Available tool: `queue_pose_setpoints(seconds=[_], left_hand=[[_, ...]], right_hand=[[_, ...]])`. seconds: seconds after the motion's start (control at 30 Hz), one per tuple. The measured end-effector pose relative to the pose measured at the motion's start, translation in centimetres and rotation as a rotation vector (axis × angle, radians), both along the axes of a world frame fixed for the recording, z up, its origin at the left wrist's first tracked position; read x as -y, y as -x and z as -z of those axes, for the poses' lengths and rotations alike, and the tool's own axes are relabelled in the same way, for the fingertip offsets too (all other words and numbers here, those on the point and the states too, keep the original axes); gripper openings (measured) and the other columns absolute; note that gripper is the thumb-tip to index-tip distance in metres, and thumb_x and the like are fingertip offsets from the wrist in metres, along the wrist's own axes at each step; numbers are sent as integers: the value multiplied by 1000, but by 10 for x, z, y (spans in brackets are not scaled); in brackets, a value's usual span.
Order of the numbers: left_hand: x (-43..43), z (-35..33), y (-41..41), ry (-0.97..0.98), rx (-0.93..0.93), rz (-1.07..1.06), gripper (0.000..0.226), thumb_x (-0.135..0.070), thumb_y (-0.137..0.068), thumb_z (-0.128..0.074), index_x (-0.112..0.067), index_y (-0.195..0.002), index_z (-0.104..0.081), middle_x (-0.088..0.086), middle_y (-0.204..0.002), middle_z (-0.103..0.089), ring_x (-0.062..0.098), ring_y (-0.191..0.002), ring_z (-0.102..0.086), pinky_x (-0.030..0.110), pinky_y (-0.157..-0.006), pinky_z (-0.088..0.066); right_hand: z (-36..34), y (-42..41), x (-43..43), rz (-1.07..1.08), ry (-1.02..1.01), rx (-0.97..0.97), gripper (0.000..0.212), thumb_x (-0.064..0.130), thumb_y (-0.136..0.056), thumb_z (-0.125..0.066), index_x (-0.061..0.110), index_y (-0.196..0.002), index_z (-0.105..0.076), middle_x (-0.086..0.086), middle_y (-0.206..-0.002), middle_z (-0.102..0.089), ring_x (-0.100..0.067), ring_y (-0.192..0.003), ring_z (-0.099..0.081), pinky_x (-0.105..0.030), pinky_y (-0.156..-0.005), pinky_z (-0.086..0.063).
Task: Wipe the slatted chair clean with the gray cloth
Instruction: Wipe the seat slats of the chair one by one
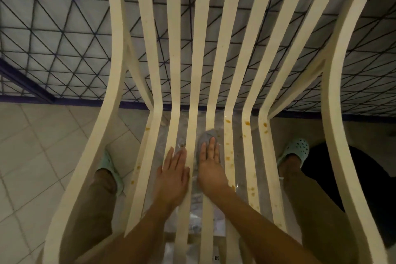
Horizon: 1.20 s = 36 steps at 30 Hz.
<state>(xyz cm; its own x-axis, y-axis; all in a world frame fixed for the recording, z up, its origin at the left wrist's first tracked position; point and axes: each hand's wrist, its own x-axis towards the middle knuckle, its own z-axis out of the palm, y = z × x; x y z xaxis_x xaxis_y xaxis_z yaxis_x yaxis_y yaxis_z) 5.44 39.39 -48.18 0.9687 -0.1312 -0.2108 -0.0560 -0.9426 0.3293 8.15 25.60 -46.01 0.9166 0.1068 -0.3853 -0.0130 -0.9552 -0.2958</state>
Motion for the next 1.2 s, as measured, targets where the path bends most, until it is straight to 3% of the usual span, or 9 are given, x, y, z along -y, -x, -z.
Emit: queue_pose_setpoints(seconds=[0.17,0.4,0.53,0.6,0.77,0.97,1.03,1.2], left_hand=[[3,-4,0,49,-16,-26,64,-55,-93,1,-33,-153,-2,-17,-151,13,7,-144,20,46,-115,-20],[2,-6,1,72,15,-28,60,-53,-96,-11,-31,-152,-11,-13,-152,0,7,-146,10,48,-110,-31],[-1,-6,1,36,-22,-51,65,-57,-93,-3,-34,-153,-10,3,-162,-3,18,-148,-12,46,-110,-32],[0,-7,0,24,-32,-50,66,-57,-93,-3,-31,-153,-10,4,-162,-1,18,-148,-11,44,-111,-31],[2,-15,6,61,-57,-46,54,-37,-103,-28,-21,-153,-18,0,-161,-13,14,-149,4,43,-115,-20],[-2,-20,27,71,-70,3,48,-35,-103,-28,-23,-150,-30,-2,-160,-20,13,-148,-10,43,-119,-14],[0,-22,48,86,-50,-1,46,-34,-103,-29,-24,-147,-36,-3,-158,-25,13,-147,-15,42,-118,-11],[5,-29,89,141,-30,-25,66,-49,-93,-8,-25,-147,-35,-3,-158,-24,13,-147,-15,37,-119,-4]], right_hand=[[7,-67,6,-14,59,21,80,0,-94,-40,-2,-151,16,-28,-154,28,-45,-143,22,-42,-119,-24],[5,-77,4,-10,68,27,82,-6,-92,-42,-2,-151,14,-27,-154,27,-45,-144,20,-42,-108,-42],[-5,-41,0,-13,55,-10,80,-3,-94,-40,1,-152,15,-25,-154,29,-43,-144,22,-44,-112,-37],[-6,-16,-3,-14,57,-27,79,0,-96,-40,1,-151,16,-24,-153,31,-43,-143,25,-44,-112,-36],[-5,54,-11,-19,55,-14,77,-6,-94,-34,4,-151,16,-21,-150,36,-43,-141,28,-48,-105,-44],[-10,116,-11,-37,-13,-29,83,-5,-90,-39,6,-152,17,-18,-149,39,-41,-139,32,-43,-109,-40],[-10,135,-12,-35,-41,-37,84,-4,-91,-40,6,-152,17,-18,-149,39,-41,-138,34,-44,-115,-33],[-15,170,-14,-24,-104,-41,83,-5,-93,-40,8,-152,17,-16,-150,39,-37,-141,32,-40,-119,-24]])
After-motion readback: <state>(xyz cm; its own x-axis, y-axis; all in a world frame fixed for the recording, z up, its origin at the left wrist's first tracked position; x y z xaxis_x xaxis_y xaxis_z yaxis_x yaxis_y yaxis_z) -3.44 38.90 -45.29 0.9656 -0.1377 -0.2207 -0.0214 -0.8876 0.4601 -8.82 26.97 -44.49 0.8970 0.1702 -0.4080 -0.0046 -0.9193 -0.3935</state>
